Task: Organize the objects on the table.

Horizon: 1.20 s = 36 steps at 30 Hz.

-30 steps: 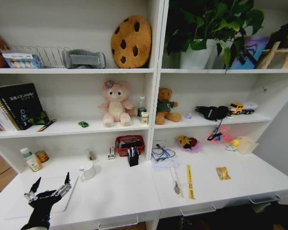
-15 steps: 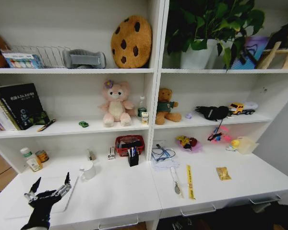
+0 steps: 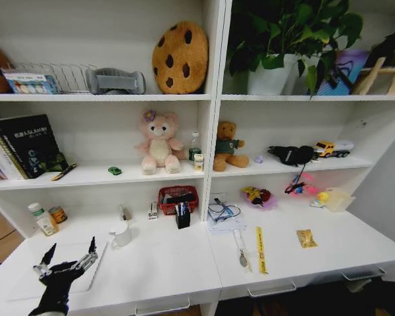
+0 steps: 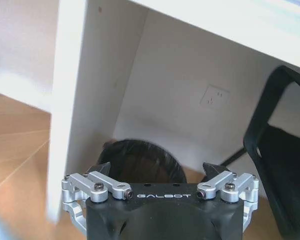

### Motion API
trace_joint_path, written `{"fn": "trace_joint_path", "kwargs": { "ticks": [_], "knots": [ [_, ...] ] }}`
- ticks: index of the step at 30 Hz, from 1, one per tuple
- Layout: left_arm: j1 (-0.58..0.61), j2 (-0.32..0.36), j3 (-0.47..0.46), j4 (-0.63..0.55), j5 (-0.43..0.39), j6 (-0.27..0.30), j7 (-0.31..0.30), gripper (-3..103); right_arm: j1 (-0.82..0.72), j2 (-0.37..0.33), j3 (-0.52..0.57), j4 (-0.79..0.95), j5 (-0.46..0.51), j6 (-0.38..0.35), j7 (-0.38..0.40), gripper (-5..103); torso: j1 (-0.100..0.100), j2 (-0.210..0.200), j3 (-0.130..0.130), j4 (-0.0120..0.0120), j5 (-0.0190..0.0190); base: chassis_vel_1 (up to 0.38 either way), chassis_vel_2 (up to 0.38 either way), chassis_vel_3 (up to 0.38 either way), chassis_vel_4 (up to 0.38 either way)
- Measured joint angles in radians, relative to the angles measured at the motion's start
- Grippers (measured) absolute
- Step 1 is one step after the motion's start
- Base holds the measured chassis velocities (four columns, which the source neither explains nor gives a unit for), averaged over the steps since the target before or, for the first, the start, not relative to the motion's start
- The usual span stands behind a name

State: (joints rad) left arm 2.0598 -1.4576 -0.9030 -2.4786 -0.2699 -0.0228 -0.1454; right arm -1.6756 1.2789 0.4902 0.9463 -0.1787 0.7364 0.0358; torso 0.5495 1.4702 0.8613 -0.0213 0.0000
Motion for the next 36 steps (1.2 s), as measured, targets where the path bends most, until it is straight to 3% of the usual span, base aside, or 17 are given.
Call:
{"fn": "trace_joint_path", "kwargs": {
  "ticks": [4, 6, 10, 13, 18, 23, 26, 27, 28, 29, 31, 32, 34, 36],
  "knots": [
    [0.000, 0.000, 0.000, 0.000, 0.000, 0.000, 0.000, 100, -0.124, -0.019, 0.006, 0.130, 0.042, -0.005, -0.002, 100, 0.000, 0.000, 0.000, -0.0009, -0.0001, 0.000, 0.000, 0.000, 0.000],
    [0.000, 0.000, 0.000, 0.000, 0.000, 0.000, 0.000, 100, -0.308, -0.036, 0.030, 0.382, 0.122, -0.039, 0.033, 100, 0.000, 0.000, 0.000, 0.0005, 0.0001, 0.000, 0.000, 0.000, 0.000],
    [0.000, 0.000, 0.000, 0.000, 0.000, 0.000, 0.000, 100, -0.490, -0.043, 0.064, 0.602, 0.148, -0.047, 0.100, 100, 0.000, 0.000, 0.000, -0.0007, -0.0002, 0.000, 0.000, 0.000, 0.000],
    [0.000, 0.000, 0.000, 0.000, 0.000, 0.000, 0.000, 100, -0.607, -0.050, 0.094, 0.808, 0.182, -0.044, 0.121, 100, 0.000, 0.000, 0.000, 0.0002, 0.0000, 0.000, 0.000, 0.000, 0.000],
    [0.000, 0.000, 0.000, 0.000, 0.000, 0.000, 0.000, 100, -0.679, -0.059, 0.127, 0.993, 0.217, -0.058, 0.105, 100, 0.000, 0.000, 0.000, 0.0001, -0.0002, 0.000, 0.000, 0.000, 0.000],
    [0.000, 0.000, 0.000, 0.000, 0.000, 0.000, 0.000, 100, -0.657, -0.052, 0.189, 1.148, 0.269, -0.114, 0.055, 100, 0.000, 0.000, 0.000, 0.0001, -0.0001, 0.000, 0.000, 0.000, 0.000],
    [0.000, 0.000, 0.000, 0.000, 0.000, 0.000, 0.000, 100, -0.522, -0.053, 0.233, 1.228, 0.344, -0.230, 0.020, 100, 0.000, 0.000, 0.000, -0.0001, 0.0000, 0.000, 0.000, 0.000, 0.000],
    [0.000, 0.000, 0.000, 0.000, 0.000, 0.000, 0.000, 100, -0.522, -0.053, 0.233, 1.228, 0.344, -0.230, 0.020, 100, 0.000, 0.000, 0.000, -0.0001, 0.0000, 0.000, 0.000, 0.000, 0.000],
    [0.000, 0.000, 0.000, 0.000, 0.000, 0.000, 0.000, 100, -0.428, -0.052, 0.248, 1.243, 0.362, -0.288, 0.023, 100, 0.000, 0.000, 0.000, -0.0002, 0.0003, 0.000, 0.000, 0.000, 0.000],
    [0.000, 0.000, 0.000, 0.000, 0.000, 0.000, 0.000, 100, -0.428, -0.052, 0.248, 1.243, 0.362, -0.288, 0.023, 100, 0.000, 0.000, 0.000, -0.0002, 0.0003, 0.000, 0.000, 0.000, 0.000],
    [0.000, 0.000, 0.000, 0.000, 0.000, 0.000, 0.000, 100, -0.294, -0.076, 0.253, 1.267, 0.416, -0.395, 0.042, 100, 0.000, 0.000, 0.000, 0.0004, 0.0002, 0.000, 0.000, 0.000, 0.000],
    [0.000, 0.000, 0.000, 0.000, 0.000, 0.000, 0.000, 100, -0.294, -0.076, 0.253, 1.267, 0.416, -0.395, 0.042, 100, 0.000, 0.000, 0.000, 0.0004, 0.0002, 0.000, 0.000, 0.000, 0.000],
    [0.000, 0.000, 0.000, 0.000, 0.000, 0.000, 0.000, 100, -0.111, -0.173, 0.206, 1.284, 0.550, -0.549, 0.077, 100, 0.000, 0.000, 0.000, 0.0002, 0.0001, 0.000, 0.000, 0.000, 0.000],
    [0.000, 0.000, 0.000, 0.000, 0.000, 0.000, 0.000, 100, -0.080, -0.195, 0.192, 1.278, 0.576, -0.583, 0.077, 100, 0.000, 0.000, 0.000, 0.0000, 0.0001, 0.000, 0.000, 0.000, 0.000]
  ]
}}
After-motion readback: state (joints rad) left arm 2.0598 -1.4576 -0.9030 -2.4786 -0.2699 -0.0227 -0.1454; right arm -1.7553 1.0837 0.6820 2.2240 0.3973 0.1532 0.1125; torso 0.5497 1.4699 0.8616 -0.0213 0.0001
